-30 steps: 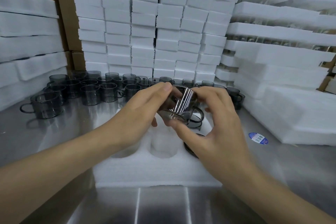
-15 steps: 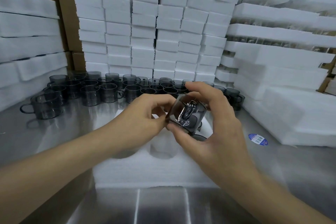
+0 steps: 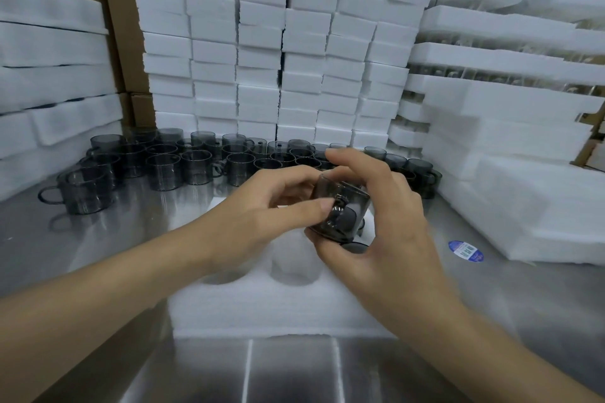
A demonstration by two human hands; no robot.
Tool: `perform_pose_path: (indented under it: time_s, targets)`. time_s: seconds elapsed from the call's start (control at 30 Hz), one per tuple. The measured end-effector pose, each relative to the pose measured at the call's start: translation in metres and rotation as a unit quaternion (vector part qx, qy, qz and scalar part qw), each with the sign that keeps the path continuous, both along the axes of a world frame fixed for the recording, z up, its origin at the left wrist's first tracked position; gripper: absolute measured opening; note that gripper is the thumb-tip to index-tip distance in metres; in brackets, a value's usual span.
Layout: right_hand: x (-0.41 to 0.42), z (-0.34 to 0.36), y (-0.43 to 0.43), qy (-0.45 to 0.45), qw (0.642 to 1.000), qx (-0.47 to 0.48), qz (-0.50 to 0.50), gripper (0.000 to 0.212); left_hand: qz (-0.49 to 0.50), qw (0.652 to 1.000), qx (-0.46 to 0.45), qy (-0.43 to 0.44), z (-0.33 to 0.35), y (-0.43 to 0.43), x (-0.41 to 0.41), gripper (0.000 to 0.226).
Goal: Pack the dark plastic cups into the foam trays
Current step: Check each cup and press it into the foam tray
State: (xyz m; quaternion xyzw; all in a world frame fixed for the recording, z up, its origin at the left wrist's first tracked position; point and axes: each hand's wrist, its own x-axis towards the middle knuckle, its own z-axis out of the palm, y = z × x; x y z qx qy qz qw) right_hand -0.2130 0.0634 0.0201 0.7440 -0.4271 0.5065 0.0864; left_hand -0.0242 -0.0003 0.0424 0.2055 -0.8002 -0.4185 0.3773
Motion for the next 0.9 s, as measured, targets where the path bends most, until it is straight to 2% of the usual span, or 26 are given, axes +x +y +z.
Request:
perform_pose_path:
  time_s: [0.2,0.33,0.5,0.9]
  targets:
    - [-0.001,0.001,0.0,0.011,1.0,0.023,-0.009,0.077,0.001,1.0,-0.015,-0.019,-0.002,-0.009,0.003,0.038]
    - [-0.001,0.001,0.002,-0.004,0.999,0.039,-0.011,0.066,-0.015,1.0,0.002,-0.003,-0.005,-0.024,0.007,0.031]
    - [0.0,0.006,0.005,-0.003,0.998,0.058,0.015,0.043,-0.02,0.999,0.029,0.017,-0.013,-0.045,0.012,0.061]
    - [0.001,0.008,0.006,-0.011,0.995,0.089,0.041,0.036,-0.062,0.997,0.039,0.011,-0.029,-0.077,0.012,0.049]
